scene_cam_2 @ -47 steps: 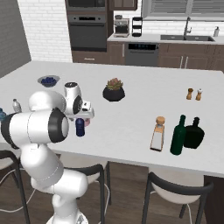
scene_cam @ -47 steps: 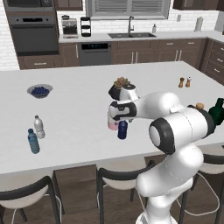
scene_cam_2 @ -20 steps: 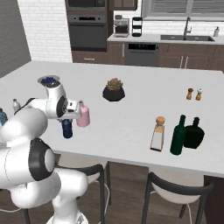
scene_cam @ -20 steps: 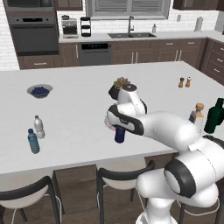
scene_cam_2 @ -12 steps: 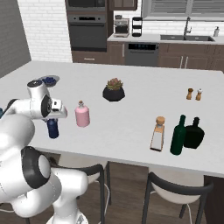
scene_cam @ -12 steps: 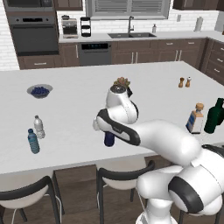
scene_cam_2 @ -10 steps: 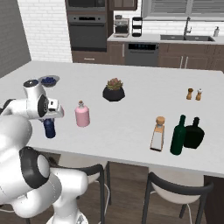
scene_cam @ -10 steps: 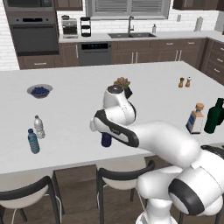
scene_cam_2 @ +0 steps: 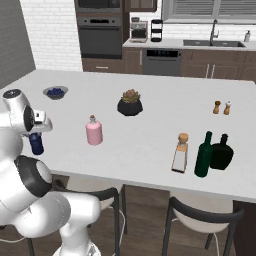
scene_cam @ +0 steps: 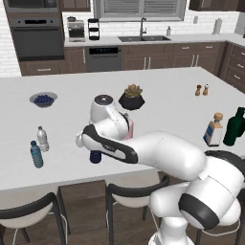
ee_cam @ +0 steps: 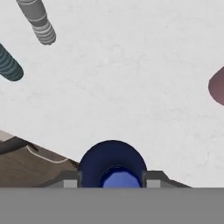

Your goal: Move the plastic bottles in the middle to the plastics group, and the glass bottles in the middle to the glass group.

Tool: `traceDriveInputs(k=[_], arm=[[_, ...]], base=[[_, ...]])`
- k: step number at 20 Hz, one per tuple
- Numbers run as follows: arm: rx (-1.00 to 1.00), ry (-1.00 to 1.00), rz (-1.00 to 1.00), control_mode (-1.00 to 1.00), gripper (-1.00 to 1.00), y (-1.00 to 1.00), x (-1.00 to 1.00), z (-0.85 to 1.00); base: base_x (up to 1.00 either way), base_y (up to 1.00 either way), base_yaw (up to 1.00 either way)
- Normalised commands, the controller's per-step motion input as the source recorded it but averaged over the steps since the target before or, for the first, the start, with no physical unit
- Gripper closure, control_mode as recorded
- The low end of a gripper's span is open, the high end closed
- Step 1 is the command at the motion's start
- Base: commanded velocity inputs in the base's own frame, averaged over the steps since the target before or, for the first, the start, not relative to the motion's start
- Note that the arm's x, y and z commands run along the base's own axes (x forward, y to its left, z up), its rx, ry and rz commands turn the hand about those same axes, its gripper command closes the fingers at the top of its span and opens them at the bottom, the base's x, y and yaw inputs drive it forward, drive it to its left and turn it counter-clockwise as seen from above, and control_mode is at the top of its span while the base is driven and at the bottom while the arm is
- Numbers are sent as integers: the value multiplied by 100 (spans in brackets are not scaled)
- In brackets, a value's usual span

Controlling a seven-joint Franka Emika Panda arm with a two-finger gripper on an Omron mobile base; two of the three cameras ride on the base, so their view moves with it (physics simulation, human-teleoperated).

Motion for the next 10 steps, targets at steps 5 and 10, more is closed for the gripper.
traceDriveInputs(k=[5,10], arm=[[0,-3,7,-100,100,82,0,22],[0,-11,5,-100,100,65,4,22]], base=[[0,0,0],[0,0,0]])
